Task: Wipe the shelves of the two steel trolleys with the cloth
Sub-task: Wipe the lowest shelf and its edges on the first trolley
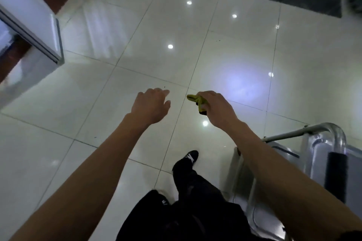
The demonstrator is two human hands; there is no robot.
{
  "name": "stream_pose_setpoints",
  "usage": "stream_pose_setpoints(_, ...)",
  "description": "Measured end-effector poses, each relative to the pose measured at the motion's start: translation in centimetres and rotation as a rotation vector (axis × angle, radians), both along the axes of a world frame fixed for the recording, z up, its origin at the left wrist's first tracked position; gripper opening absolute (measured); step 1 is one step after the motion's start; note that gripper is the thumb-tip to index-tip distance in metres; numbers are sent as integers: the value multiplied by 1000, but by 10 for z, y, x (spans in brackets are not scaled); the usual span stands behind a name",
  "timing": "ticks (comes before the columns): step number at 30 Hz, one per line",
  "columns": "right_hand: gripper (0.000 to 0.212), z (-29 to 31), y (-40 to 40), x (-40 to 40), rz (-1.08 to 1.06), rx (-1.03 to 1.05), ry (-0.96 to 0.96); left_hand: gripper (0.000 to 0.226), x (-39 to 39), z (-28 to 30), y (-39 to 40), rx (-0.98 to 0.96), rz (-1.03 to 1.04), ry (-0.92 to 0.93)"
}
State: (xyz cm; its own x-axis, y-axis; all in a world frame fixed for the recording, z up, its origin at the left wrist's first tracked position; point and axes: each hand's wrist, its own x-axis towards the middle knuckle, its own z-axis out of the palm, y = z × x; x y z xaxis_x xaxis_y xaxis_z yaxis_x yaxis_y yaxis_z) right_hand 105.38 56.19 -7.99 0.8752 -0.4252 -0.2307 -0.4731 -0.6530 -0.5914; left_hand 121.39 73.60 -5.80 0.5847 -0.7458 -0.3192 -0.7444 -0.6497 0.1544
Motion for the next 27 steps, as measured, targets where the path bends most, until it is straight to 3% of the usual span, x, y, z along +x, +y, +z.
stream_pose_setpoints(8, 30, 12, -135, 51, -187, 94, -66, 49, 79, 11, -140, -48, -69, 35)
stream_pose_setpoints(15, 28, -5, -236, 85, -421, 199, -66, 50, 155, -18, -260, -26, -169, 120)
stream_pose_setpoints(21, 16, -8, -314, 101, -657, 218, -57, 50, 206, -28, -385, -13, -367, 159)
stream_pose_setpoints(27, 10, -12, -370, 76, -926, 244, -171, 50, 178, -21, -518, 38, -689, 156)
